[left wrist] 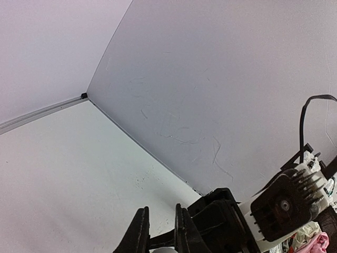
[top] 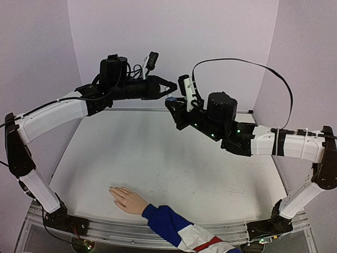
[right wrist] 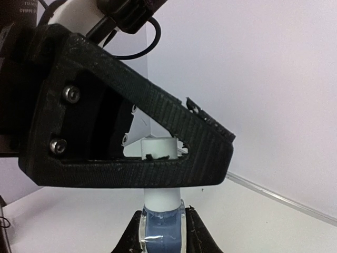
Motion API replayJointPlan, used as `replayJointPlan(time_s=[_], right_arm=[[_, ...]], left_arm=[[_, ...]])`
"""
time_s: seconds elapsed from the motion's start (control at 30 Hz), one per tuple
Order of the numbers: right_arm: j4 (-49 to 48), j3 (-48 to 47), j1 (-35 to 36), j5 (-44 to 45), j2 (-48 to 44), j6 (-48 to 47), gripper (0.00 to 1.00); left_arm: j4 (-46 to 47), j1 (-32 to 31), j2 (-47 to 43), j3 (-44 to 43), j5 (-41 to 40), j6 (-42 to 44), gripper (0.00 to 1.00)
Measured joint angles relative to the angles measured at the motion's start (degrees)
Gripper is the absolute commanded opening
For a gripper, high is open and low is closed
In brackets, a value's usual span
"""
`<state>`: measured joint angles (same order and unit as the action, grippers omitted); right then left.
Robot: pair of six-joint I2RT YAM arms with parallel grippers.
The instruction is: Paint the nails
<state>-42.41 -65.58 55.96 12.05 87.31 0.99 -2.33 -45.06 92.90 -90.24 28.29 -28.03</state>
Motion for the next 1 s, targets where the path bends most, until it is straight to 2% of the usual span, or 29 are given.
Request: replayJointPlan(time_s=[0.07,0.13,0.3,0.4,0.47,0.63,0.73,0.87,1.0], right_arm=[[-0.3,0.2,0.7,2.4,0.0,-2.4,0.0],[-0.4,0.3,0.7,2.6,0.0,-3.8,0.0],[-2.0,0.9,-0.4,0.3,-0.1,-4.9,0.0],[-2.3,1.9,-3.5,-7.6,-1.3,-4.0,0.0],[-2.6,1.9,-6.8,-15.5,-1.9,-2.2,0.0],[-3.5,1.9,-15.1,-37.7,-2.4,3.7,0.0],[-3.4,0.8,-16.2,-50.5,-1.5,7.0,0.0],[-4.1,-3.3,-15.5,-62.6,2.3,11.2,0.0],[-4.4,-4.8,-15.3,-68.5,5.2,14.2,0.0]], left_arm=[[-0.2,-0.1,0.2,0.0,0.0,-0.4,0.04],[-0.2,0.0,0.3,-0.1,0.0,-0.6,0.16],[-1.3,-0.1,0.3,-0.1,1.5,-1.4,0.62],[-2.0,0.0,0.1,-0.2,3.7,-0.8,0.83],[-2.6,0.2,-0.2,-0.1,5.9,0.1,0.9],[-4.0,1.5,-3.3,1.2,9.5,1.7,0.93],[-4.1,2.3,-5.3,1.4,10.8,1.8,0.91],[-3.4,2.3,-5.7,1.4,13.1,0.9,0.81],[-3.3,1.6,-5.2,1.4,15.6,0.9,0.63]])
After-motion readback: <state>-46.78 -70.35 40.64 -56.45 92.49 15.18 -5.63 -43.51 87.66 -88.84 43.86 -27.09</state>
